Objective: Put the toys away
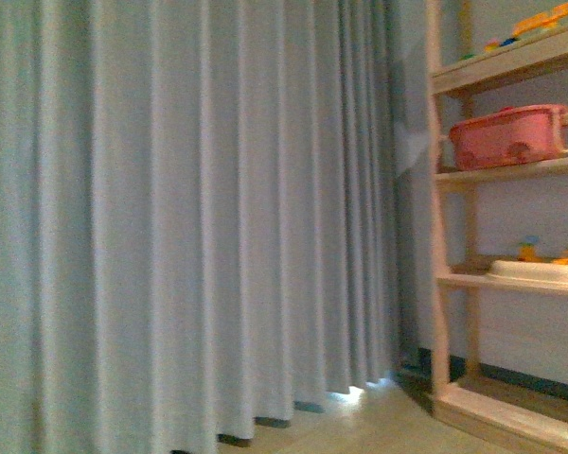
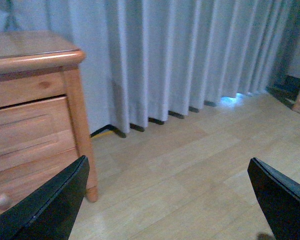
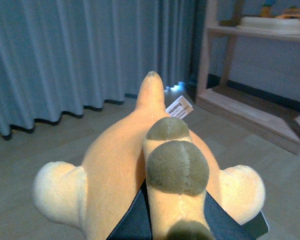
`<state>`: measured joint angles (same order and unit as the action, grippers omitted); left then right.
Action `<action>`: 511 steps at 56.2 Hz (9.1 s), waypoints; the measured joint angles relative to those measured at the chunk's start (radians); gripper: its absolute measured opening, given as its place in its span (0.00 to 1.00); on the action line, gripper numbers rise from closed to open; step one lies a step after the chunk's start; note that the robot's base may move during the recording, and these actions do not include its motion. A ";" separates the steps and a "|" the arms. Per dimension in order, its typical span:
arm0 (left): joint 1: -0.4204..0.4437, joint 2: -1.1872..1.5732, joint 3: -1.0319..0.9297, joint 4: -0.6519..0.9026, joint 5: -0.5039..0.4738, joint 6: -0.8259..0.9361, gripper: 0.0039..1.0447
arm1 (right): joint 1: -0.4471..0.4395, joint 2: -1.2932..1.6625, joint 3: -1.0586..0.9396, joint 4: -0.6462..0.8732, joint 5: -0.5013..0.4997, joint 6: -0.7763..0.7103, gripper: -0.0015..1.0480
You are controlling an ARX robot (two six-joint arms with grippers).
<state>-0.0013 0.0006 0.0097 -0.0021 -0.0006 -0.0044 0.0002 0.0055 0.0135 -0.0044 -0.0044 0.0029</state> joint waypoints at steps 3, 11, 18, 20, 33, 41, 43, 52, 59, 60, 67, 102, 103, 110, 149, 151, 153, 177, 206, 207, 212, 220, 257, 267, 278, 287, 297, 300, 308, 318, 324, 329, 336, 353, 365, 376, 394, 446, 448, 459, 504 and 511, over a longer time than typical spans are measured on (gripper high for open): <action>0.000 0.000 0.000 0.000 0.000 0.000 0.94 | 0.000 0.000 0.000 0.000 0.001 0.000 0.09; 0.000 0.000 0.000 0.000 0.000 0.000 0.94 | 0.000 0.000 0.000 0.000 0.005 0.000 0.09; 0.000 0.000 0.000 0.000 0.000 0.000 0.94 | 0.000 0.000 0.000 0.000 0.001 0.000 0.09; 0.000 0.000 0.000 0.000 -0.001 0.000 0.94 | 0.000 0.000 0.000 0.000 0.002 0.000 0.09; 0.000 0.000 0.000 0.000 -0.001 0.000 0.94 | 0.000 0.000 0.000 0.000 0.003 0.000 0.09; 0.000 0.000 0.000 0.000 0.000 0.000 0.94 | 0.000 0.000 0.000 0.000 0.004 0.000 0.09; -0.002 0.000 0.000 0.000 0.002 0.000 0.94 | 0.000 0.000 0.000 0.000 0.008 0.000 0.09; -0.002 0.000 0.000 0.000 0.001 0.000 0.94 | -0.001 0.000 0.000 0.000 0.010 0.000 0.09; -0.001 0.000 0.000 0.000 0.000 0.000 0.94 | -0.001 0.000 0.000 0.000 -0.003 0.000 0.09; -0.001 0.000 0.000 0.000 0.000 0.000 0.94 | -0.001 0.000 0.000 0.000 -0.003 0.000 0.09; -0.001 0.000 0.000 0.000 0.000 0.000 0.94 | -0.001 0.000 0.000 0.000 0.001 0.000 0.09; -0.001 0.000 0.000 0.000 0.001 0.000 0.94 | -0.001 0.000 0.000 0.000 0.001 0.000 0.09; -0.001 0.000 0.000 0.000 0.001 0.000 0.94 | -0.001 0.000 0.000 0.000 0.001 0.000 0.09; -0.001 0.000 0.000 0.000 0.001 0.000 0.94 | -0.001 0.000 0.000 0.000 0.002 0.000 0.09; -0.001 0.000 0.000 0.000 0.000 0.000 0.94 | -0.001 0.000 0.000 0.000 0.001 0.000 0.09; -0.002 0.000 0.000 0.000 0.001 0.000 0.94 | -0.001 0.000 0.000 0.000 0.002 0.000 0.09; -0.001 0.000 0.000 0.000 0.001 0.000 0.94 | -0.001 0.000 0.000 0.000 0.002 0.000 0.09; -0.001 0.000 0.000 0.000 0.001 0.000 0.94 | -0.001 0.000 0.000 0.000 0.001 0.000 0.09; -0.001 0.000 0.000 0.000 0.001 0.000 0.94 | -0.001 0.000 0.000 0.000 0.001 0.000 0.09; -0.001 0.000 0.000 0.000 0.001 0.000 0.94 | -0.001 0.000 0.000 0.000 0.001 0.000 0.09; -0.001 0.000 0.000 0.000 0.001 0.000 0.94 | -0.001 0.000 0.000 0.000 0.000 0.000 0.09; -0.001 0.000 0.000 0.000 0.000 0.000 0.94 | -0.001 0.000 0.000 0.000 0.002 0.000 0.09; -0.001 0.000 0.000 0.000 0.001 0.000 0.94 | 0.110 0.031 0.001 0.165 0.337 -0.072 0.09; -0.001 0.000 0.000 0.000 0.001 0.000 0.94 | 0.166 0.128 0.055 0.223 0.404 -0.141 0.09; -0.001 0.000 0.000 0.000 0.001 0.000 0.94 | 0.253 0.278 0.287 0.290 0.497 -0.245 0.09; -0.001 0.000 0.000 0.000 0.001 0.000 0.94 | 0.316 0.389 0.461 0.327 0.549 -0.329 0.09; -0.001 0.000 0.000 0.000 0.001 0.000 0.94 | 0.371 0.492 0.625 0.355 0.565 -0.414 0.09; -0.001 0.000 0.000 0.000 0.001 0.000 0.94 | 0.385 0.523 0.678 0.362 0.567 -0.440 0.09; -0.001 0.000 0.000 0.000 0.001 0.000 0.94 | 0.418 0.590 0.790 0.372 0.571 -0.510 0.09; -0.001 0.000 0.000 0.000 0.001 0.000 0.94 | 0.374 0.686 0.970 0.369 0.506 -0.557 0.09; -0.001 0.000 0.000 0.000 0.001 0.000 0.94 | 0.319 0.736 1.084 0.357 0.444 -0.566 0.09; -0.001 0.000 0.000 0.000 0.001 0.000 0.94 | 0.249 0.775 1.178 0.338 0.377 -0.564 0.09; -0.001 0.000 0.000 0.000 0.001 0.000 0.94 | 0.074 0.807 1.270 0.285 0.237 -0.499 0.09; -0.001 0.000 0.000 0.000 0.001 0.000 0.94 | -0.632 0.931 1.412 0.245 -0.290 0.023 0.09; -0.001 0.000 0.000 0.000 0.001 0.000 0.94 | -0.941 1.058 1.437 0.267 -0.489 0.332 0.09; -0.001 0.000 0.000 0.000 0.001 0.000 0.94 | -0.766 1.140 1.519 0.220 -0.431 0.311 0.09; -0.001 0.000 0.000 0.000 0.001 0.000 0.94 | -0.537 1.293 1.681 0.172 -0.390 0.294 0.09; -0.001 0.000 0.000 0.000 0.001 0.000 0.94 | -0.136 1.551 1.786 0.230 -0.215 0.253 0.09; -0.001 0.000 0.000 0.000 0.001 0.000 0.94 | -0.130 1.554 1.786 0.236 -0.212 0.253 0.09; -0.001 0.000 0.000 0.000 0.001 0.000 0.94 | -0.121 1.571 1.786 0.260 -0.217 0.264 0.09; -0.001 0.000 0.000 0.000 0.001 0.000 0.94 | -0.175 1.614 1.831 0.222 -0.233 0.284 0.09; -0.001 0.000 0.000 0.000 0.001 0.000 0.94 | -0.175 1.605 1.831 0.203 -0.228 0.269 0.27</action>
<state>-0.0025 0.0006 0.0097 -0.0021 0.0002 -0.0040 -0.1745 1.6104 1.8442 0.1989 -0.2321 0.2718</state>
